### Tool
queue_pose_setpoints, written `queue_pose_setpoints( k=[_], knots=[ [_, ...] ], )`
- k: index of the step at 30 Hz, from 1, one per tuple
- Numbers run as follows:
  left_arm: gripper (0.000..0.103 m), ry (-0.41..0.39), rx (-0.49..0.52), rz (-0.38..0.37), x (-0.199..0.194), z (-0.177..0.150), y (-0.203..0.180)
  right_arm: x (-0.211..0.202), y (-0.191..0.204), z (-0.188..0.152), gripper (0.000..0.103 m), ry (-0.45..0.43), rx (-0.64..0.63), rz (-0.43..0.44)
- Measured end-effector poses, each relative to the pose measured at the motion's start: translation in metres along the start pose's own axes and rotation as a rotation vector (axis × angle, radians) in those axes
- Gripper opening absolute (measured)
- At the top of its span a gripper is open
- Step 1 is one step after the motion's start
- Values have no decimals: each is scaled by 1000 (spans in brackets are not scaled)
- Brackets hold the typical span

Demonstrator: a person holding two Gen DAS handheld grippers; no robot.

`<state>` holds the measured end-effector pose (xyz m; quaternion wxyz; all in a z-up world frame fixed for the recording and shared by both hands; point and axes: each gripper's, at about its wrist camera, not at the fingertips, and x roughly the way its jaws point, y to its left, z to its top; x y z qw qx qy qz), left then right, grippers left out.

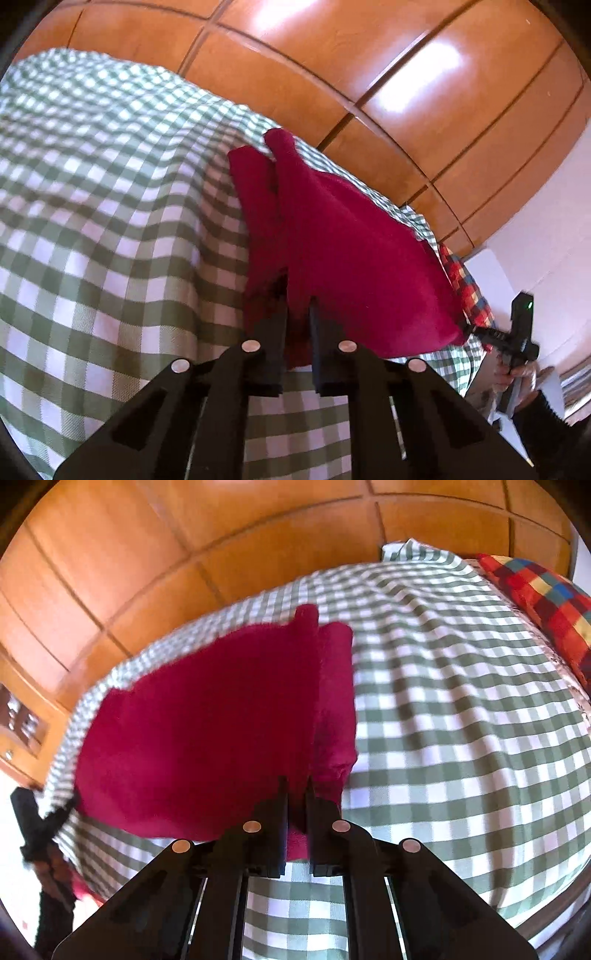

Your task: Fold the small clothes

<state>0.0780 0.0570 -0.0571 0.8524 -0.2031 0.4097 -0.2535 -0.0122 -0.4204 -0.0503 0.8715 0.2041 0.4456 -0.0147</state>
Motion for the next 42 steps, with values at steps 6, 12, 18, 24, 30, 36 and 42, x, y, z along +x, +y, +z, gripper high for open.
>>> queue_pose_setpoints(
  k=[6, 12, 18, 24, 30, 36, 42],
  knots=[
    [12, 93, 26, 116, 20, -11, 10, 32, -10, -11, 7, 75, 10, -26],
    [46, 15, 17, 172, -15, -2, -2, 4, -3, 1, 30, 32, -31, -60],
    [54, -73, 109, 258, -29, 27, -31, -20, 33, 37, 51, -115, -60, -37],
    [65, -116, 193, 244, 3, 72, -77, 18, 94, 64, 51, -111, -169, 5],
    [65, -29, 270, 266, 52, 88, -96, 71, 113, 78, 51, -21, -149, 7],
    [63, 66, 249, 326, 94, 86, -76, 103, 102, 86, 51, -10, -180, -87],
    [62, 96, 172, 298, 112, 71, -45, 126, 83, 92, 51, -6, -129, -59]
  ],
)
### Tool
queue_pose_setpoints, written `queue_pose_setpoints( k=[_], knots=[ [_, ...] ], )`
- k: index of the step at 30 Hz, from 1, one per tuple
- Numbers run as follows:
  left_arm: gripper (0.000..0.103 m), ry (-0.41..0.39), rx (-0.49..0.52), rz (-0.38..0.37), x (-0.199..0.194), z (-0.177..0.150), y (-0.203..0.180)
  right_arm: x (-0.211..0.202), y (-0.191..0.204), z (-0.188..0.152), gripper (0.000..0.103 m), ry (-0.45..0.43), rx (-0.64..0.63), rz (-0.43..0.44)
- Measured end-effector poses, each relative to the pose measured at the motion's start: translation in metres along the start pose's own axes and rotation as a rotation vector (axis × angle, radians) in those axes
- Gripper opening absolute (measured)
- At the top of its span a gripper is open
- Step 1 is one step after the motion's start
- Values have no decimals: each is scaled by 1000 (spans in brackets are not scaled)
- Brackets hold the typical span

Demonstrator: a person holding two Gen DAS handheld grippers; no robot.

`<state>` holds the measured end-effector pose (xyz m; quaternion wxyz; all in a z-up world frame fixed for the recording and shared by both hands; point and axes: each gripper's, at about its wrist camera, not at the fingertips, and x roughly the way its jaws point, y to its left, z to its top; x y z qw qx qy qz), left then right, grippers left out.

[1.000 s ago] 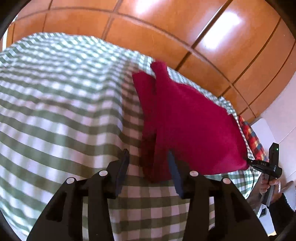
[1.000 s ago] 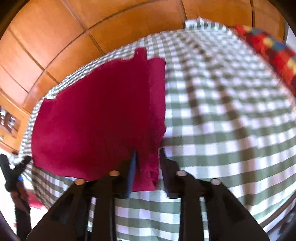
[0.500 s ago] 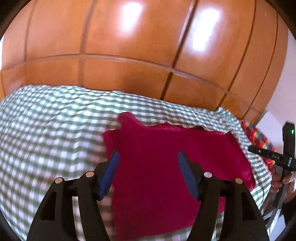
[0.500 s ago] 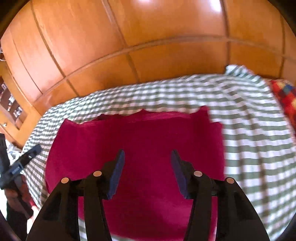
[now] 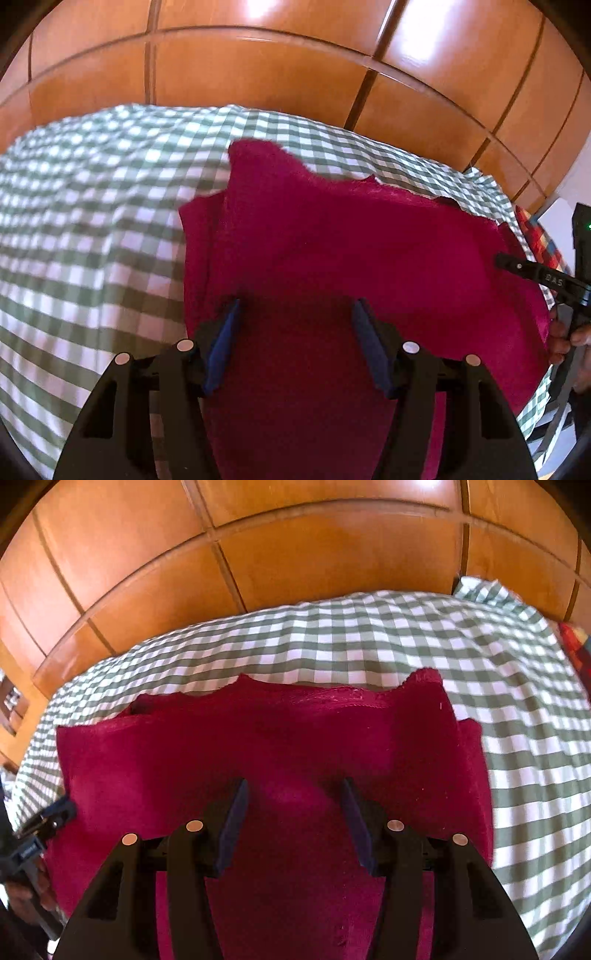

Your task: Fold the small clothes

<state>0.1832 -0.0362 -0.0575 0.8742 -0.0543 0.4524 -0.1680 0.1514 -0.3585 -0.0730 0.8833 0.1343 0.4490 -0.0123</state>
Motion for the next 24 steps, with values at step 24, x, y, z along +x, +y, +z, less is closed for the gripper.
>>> queue_pose_setpoints(
  k=[24],
  knots=[
    [61, -103, -72, 98, -56, -58, 2, -85, -33, -51, 62, -56, 12, -15]
  ],
)
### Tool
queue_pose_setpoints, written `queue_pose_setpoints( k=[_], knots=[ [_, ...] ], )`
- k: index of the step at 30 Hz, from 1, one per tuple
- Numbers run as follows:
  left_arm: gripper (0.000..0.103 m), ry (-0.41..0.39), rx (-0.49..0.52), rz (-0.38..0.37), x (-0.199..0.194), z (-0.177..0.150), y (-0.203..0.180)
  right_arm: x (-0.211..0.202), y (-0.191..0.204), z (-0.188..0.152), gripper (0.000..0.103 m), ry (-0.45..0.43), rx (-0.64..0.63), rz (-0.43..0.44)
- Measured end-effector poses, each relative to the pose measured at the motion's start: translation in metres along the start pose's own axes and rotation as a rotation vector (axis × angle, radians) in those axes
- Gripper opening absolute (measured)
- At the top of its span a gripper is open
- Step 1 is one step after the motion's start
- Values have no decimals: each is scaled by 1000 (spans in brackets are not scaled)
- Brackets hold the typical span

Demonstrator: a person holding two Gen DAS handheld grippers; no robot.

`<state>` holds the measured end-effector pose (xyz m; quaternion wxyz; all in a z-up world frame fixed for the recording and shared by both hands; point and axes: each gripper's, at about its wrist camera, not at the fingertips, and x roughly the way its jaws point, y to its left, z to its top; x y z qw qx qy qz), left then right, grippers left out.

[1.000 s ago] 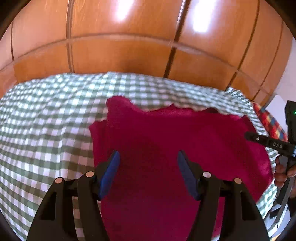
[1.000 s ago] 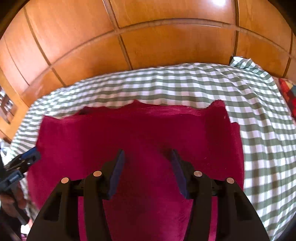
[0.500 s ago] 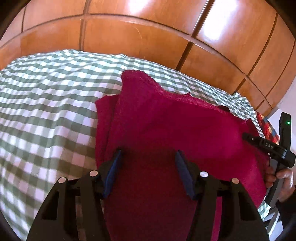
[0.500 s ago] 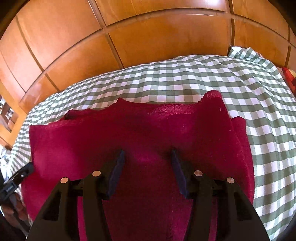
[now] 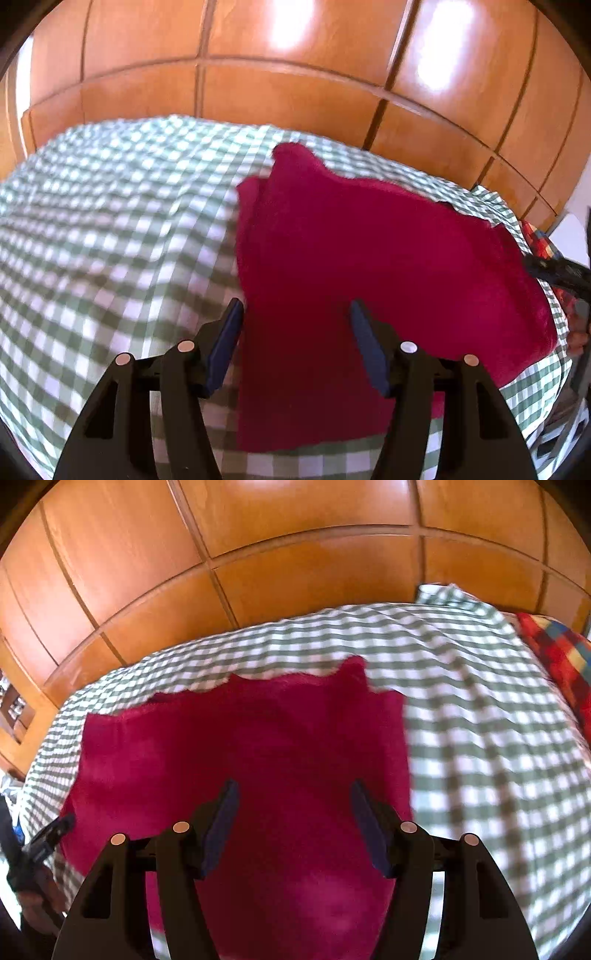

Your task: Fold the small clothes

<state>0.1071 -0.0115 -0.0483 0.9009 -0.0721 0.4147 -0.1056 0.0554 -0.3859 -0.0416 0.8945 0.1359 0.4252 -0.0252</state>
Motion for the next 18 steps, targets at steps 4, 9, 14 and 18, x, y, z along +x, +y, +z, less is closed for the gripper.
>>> queue_pose_setpoints(
  k=[4, 9, 14, 18],
  knots=[
    [66, 49, -95, -41, 13, -11, 16, 10, -16, -17, 60, 36, 36, -4],
    [67, 49, -106, -44, 16, -15, 16, 21, -14, -21, 60, 37, 5, -28],
    [69, 21, -77, -1, -4, -14, 14, 13, -19, -20, 60, 26, 37, 5],
    [72, 7, -46, 52, -19, -15, 10, -4, -22, -21, 74, 5, 68, 37]
  ],
)
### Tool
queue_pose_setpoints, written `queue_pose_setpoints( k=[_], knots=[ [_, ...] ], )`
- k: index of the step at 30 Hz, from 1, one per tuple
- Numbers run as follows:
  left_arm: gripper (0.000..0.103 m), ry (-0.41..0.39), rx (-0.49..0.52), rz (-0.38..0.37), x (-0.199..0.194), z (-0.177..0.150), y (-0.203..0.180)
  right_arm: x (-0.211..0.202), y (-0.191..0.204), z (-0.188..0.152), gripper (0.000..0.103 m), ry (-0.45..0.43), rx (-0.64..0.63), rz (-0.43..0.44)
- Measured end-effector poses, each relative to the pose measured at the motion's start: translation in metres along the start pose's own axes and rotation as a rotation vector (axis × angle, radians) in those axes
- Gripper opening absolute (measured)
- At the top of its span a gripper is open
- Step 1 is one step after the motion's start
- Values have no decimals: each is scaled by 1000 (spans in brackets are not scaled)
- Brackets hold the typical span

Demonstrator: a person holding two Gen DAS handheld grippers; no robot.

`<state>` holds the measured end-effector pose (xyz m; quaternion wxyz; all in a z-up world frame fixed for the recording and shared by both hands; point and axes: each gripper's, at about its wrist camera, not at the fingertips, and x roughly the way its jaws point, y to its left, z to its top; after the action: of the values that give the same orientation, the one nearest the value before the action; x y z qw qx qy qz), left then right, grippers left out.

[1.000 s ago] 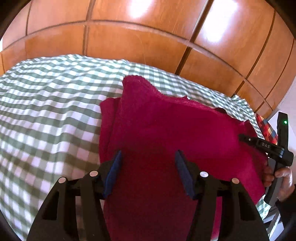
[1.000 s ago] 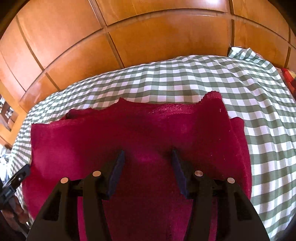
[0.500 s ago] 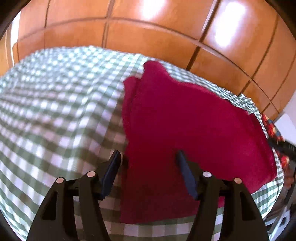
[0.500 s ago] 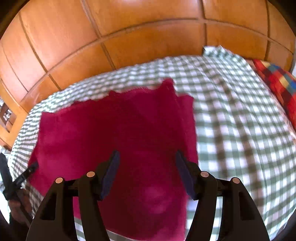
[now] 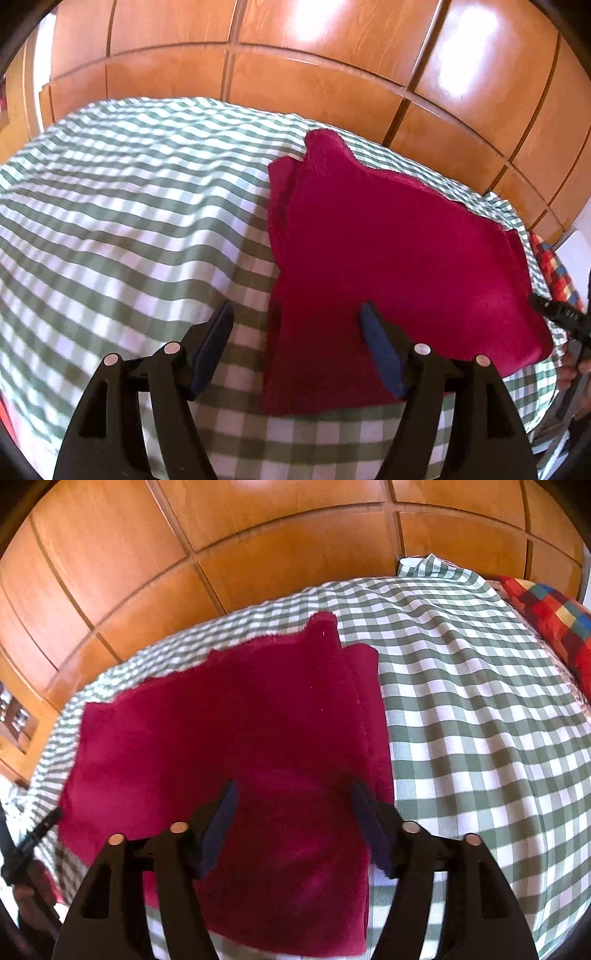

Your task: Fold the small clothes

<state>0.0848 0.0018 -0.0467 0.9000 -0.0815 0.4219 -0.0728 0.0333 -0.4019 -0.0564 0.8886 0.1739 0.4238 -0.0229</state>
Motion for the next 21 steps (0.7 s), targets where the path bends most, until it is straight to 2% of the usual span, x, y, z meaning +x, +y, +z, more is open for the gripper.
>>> queue_pose_setpoints(
  k=[3, 10, 15, 21],
  knots=[
    [77, -20, 22, 23, -11, -3, -6, -17, -15, -4, 79, -21, 76, 26],
    [78, -27, 56, 7, -17, -2, -29, -30, -54, -23, 84, -5, 202, 74],
    [78, -55, 121, 15, -24, 0, -50, -22, -79, -32, 84, 7, 340, 188],
    [78, -60, 196, 8, -25, 4, -71, -9, -86, -37, 84, 20, 387, 277]
  ],
)
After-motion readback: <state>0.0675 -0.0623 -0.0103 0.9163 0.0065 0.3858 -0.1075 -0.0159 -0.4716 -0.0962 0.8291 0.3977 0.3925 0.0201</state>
